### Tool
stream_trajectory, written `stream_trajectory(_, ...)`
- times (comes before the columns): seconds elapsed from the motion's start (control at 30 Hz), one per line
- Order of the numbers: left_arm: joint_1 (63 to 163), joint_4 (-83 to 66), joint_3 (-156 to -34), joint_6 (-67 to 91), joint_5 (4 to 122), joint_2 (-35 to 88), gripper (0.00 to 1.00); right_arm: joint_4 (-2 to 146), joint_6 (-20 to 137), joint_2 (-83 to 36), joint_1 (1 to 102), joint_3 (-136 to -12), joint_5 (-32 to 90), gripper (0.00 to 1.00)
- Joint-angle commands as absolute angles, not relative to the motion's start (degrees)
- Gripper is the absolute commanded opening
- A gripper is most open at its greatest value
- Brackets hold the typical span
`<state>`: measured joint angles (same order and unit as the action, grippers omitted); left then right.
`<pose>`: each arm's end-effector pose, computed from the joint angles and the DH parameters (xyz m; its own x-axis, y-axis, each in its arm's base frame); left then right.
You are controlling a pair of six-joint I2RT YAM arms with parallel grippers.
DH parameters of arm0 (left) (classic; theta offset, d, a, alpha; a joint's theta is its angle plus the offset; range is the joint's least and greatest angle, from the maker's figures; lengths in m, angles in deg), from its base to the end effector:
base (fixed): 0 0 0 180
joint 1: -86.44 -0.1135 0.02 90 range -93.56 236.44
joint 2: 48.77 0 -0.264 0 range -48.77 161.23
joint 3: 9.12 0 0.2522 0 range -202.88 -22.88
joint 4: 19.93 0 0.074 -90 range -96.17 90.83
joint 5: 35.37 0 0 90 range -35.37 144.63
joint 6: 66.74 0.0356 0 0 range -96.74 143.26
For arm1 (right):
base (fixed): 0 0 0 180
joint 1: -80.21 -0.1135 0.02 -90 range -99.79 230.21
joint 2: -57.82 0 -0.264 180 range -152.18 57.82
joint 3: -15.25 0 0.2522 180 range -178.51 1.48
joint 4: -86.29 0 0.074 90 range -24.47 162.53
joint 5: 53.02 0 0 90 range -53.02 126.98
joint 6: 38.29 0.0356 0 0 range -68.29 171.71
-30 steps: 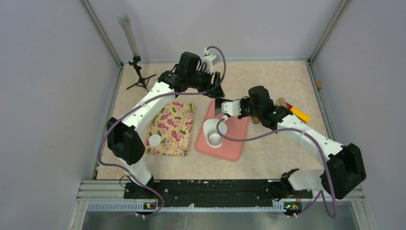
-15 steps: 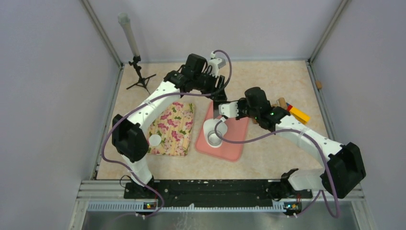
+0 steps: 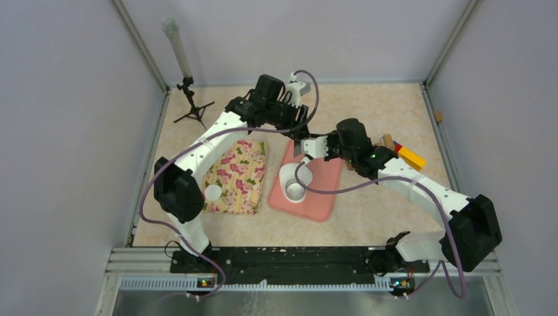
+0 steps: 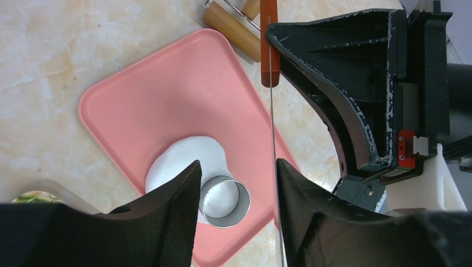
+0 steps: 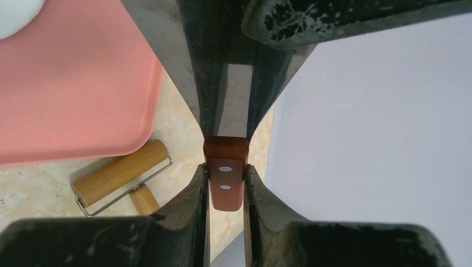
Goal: Roll out the dumpling wrappers from the dough
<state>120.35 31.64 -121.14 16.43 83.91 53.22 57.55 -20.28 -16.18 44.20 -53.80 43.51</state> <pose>0.3238 -0.2386 0.3460 -0.6404 0.3055 -0.7046 0.7194 0.5600 -0.4110 0.2366 0.1669 0.2848 0.3440 -0.9180 -0.1973 -0.5837 -0.0445 -0.8108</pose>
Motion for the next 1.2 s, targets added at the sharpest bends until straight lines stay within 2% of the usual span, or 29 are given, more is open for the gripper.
stream_trajectory(0.0, 120.46, 31.16, -121.76, 17.63, 84.15, 51.15, 0.42, 61.07, -20.14, -15.92, 43.91, -55.91, 44.16, 0.00)
stream_trajectory(0.1, 120.45, 31.20, -122.03, 17.56, 84.18, 51.95, 0.07, 60.45, -19.98, -16.17, 43.86, -56.73, 43.82, 0.00)
stream_trajectory(0.13, 120.47, 31.23, -122.29, 17.47, 84.05, 52.21, 0.00, 60.32, -19.97, -16.33, 43.83, -56.98, 43.90, 0.00)
stream_trajectory(0.33, 119.43, 30.03, -122.64, 16.62, 83.65, 51.47, 0.00, 62.42, -15.10, -16.57, 43.89, -58.08, 44.44, 0.00)
stream_trajectory(0.37, 118.61, 29.37, -122.64, 16.04, 84.06, 51.12, 0.00, 62.57, -12.55, -16.52, 43.91, -58.74, 44.20, 0.04)
stream_trajectory(0.43, 116.33, 27.63, -122.68, 14.69, 85.31, 50.66, 0.00, 62.28, -4.78, -16.21, 43.91, -60.82, 43.47, 0.47)
stream_trajectory(0.47, 114.70, 26.54, -122.69, 13.75, 86.26, 50.27, 0.00, 61.92, -0.10, -15.82, 44.08, -62.08, 42.68, 0.61)
stream_trajectory(0.53, 110.19, 23.14, -122.37, 10.85, 89.21, 49.63, 0.00, 59.66, 9.82, -14.23, 45.60, -65.91, 35.89, 0.80)
stream_trajectory(0.57, 108.16, 21.63, -122.18, 9.25, 91.13, 49.33, 0.00, 59.09, 15.38, -13.24, 47.09, -67.12, 30.55, 0.85)
stream_trajectory(0.7, 102.19, 12.89, -118.07, 3.87, 97.17, 46.18, 0.00, 67.18, 43.13, -9.97, 57.22, -67.10, 2.57, 0.87)
stream_trajectory(0.83, 98.99, 1.83, -112.07, -2.86, 102.45, 41.60, 0.00, 98.79, 80.33, -11.94, 66.28, -57.23, -15.34, 0.82)
stream_trajectory(0.9, 98.27, 0.73, -111.94, -4.78, 103.72, 40.73, 0.00, 111.15, 91.81, -14.79, 66.12, -52.56, -19.17, 0.80)
stream_trajectory(1.0, 97.87, -0.24, -111.78, -7.25, 104.83, 39.97, 0.00, 127.67, 104.35, -19.95, 64.41, -45.79, -18.69, 0.79)
stream_trajectory(1.17, 97.61, -9.07, -108.87, -15.87, 107.30, 39.02, 0.00, 137.70, 111.58, -26.01, 61.82, -42.42, -14.87, 0.80)
